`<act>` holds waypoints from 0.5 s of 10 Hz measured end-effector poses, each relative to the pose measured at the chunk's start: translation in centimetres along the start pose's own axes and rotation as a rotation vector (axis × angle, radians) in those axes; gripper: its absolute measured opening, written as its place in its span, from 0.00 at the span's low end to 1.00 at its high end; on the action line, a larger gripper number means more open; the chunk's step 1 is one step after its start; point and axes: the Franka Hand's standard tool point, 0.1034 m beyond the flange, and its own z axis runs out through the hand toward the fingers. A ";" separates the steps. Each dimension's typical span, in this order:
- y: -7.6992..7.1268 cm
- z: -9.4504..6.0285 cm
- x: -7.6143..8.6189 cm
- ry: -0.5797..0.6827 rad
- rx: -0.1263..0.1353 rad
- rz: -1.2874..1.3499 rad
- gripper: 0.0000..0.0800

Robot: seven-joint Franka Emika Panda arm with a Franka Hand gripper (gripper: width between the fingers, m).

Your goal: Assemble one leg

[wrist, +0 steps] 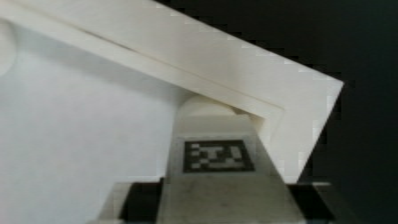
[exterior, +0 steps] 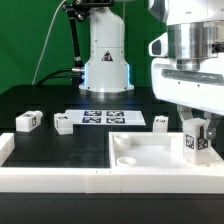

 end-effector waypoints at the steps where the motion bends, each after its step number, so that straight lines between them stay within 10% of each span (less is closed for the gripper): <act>1: 0.0 0.0 -0.1 -0.012 0.004 0.084 0.36; 4: 0.0 0.1 -0.2 -0.023 0.006 0.128 0.38; 5: -0.1 0.0 -0.2 -0.023 0.008 0.081 0.60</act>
Offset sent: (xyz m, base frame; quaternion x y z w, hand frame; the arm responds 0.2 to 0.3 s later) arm 0.0000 0.0000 0.0000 0.0000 0.0000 0.0000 1.0000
